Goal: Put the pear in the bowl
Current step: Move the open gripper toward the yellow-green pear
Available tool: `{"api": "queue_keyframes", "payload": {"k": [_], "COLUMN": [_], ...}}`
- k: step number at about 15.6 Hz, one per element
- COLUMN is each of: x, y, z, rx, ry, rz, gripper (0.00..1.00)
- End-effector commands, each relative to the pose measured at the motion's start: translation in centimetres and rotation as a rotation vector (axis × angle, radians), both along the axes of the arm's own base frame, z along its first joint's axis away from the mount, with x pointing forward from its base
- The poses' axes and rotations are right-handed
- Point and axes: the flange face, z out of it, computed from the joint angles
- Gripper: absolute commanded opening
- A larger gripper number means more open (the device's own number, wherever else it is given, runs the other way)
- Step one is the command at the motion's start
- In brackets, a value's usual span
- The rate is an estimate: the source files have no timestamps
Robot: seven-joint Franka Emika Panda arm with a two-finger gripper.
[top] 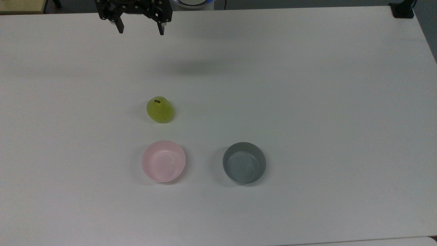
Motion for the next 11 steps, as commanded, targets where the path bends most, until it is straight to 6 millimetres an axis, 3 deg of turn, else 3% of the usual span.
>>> {"api": "queue_keyframes", "payload": {"k": [1,5,9,11], "x": [0.7,3.3,5.7,5.7], "y": [0.7,2.9,3.1,3.8], "z": [-1.3,-5.4,-10.6,-13.0], "rx": [0.0,-0.021,-0.058,-0.082], "ry": [0.004,0.008,-0.017,0.013], "rz": [0.077,0.111,0.141,0.229], "gripper": [1.0,1.0,1.0,1.0]}}
